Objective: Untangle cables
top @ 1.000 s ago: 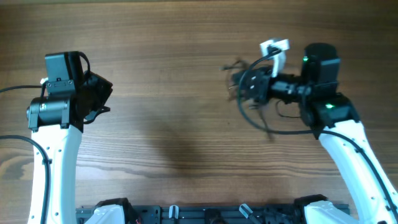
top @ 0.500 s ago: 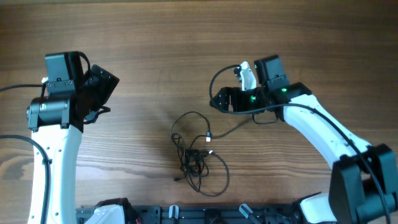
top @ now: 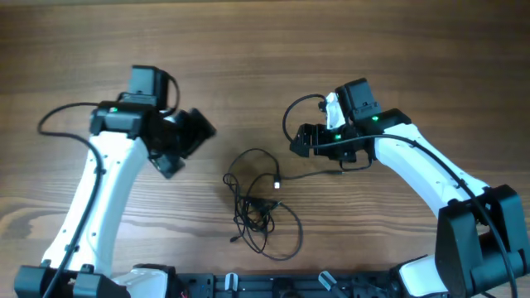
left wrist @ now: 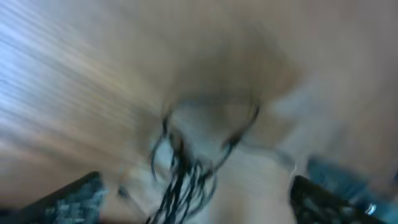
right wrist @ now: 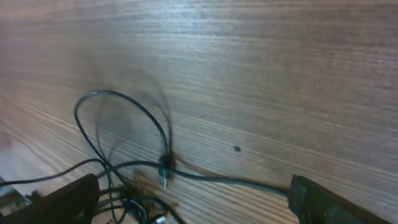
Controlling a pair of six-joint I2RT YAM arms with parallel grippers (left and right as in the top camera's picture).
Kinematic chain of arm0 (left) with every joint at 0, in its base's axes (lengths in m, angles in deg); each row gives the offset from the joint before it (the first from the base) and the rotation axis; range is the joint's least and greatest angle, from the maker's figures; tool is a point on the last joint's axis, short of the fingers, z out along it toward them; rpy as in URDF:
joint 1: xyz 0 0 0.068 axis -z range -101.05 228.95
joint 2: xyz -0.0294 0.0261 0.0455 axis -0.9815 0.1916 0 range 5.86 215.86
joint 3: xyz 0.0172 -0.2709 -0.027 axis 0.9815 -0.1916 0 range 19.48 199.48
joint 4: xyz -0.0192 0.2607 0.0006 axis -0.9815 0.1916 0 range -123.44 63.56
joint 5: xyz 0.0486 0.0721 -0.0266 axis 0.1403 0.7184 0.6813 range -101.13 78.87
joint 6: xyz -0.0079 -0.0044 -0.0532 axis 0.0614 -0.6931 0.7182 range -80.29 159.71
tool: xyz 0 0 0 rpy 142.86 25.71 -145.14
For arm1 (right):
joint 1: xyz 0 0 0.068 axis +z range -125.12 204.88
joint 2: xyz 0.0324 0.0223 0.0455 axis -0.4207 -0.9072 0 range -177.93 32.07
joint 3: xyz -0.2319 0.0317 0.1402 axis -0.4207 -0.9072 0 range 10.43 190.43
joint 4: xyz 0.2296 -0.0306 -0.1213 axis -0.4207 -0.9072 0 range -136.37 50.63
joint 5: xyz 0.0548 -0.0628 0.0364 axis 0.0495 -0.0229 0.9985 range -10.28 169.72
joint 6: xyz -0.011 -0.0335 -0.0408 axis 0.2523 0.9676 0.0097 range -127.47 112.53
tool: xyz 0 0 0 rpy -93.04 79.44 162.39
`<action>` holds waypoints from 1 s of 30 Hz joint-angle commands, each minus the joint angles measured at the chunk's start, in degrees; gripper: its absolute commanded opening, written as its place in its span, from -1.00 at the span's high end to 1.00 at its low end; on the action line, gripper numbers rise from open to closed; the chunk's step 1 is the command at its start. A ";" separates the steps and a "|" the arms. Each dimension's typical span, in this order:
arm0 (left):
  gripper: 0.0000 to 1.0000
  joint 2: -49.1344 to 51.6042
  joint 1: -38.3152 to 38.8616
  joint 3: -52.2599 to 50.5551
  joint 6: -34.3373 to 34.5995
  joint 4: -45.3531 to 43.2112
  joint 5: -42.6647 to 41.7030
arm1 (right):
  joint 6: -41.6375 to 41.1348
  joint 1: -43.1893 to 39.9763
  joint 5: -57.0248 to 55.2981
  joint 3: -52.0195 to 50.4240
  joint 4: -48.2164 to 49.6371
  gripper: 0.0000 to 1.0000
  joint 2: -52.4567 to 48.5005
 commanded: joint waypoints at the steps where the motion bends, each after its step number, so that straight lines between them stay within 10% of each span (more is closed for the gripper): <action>1: -1.00 0.96 9.51 -0.42 -3.39 1.99 -5.66 | 0.26 -0.79 -4.04 0.59 -1.29 -0.99 2.93; 10: -0.95 8.52 28.15 -9.90 11.61 -4.68 1.51 | -2.47 -12.26 -5.33 0.79 -4.74 -0.99 12.55; 13: -0.15 11.82 31.78 -13.07 12.11 -9.68 2.12 | -2.45 -13.18 -5.35 0.76 -5.86 -1.00 12.66; 15: 0.81 13.25 32.87 -13.40 12.04 -13.68 3.67 | -2.47 -13.16 -5.31 0.76 -5.97 -0.99 12.66; 17: 0.92 13.05 32.33 -13.03 12.02 -16.04 8.00 | -2.49 -13.16 -5.33 0.76 -5.97 -0.99 12.66; 26: 0.88 3.61 13.53 -5.33 19.54 -21.11 13.70 | -2.49 -13.14 -5.35 0.13 -8.09 -1.00 12.66; 29: -0.77 1.49 9.44 -5.33 18.93 -24.61 5.46 | -2.51 -13.14 -5.38 0.11 -7.41 -0.99 12.66; 30: -0.95 1.44 9.18 -5.33 18.84 -24.26 5.03 | -2.49 -13.14 -5.38 0.11 -6.97 -0.99 12.66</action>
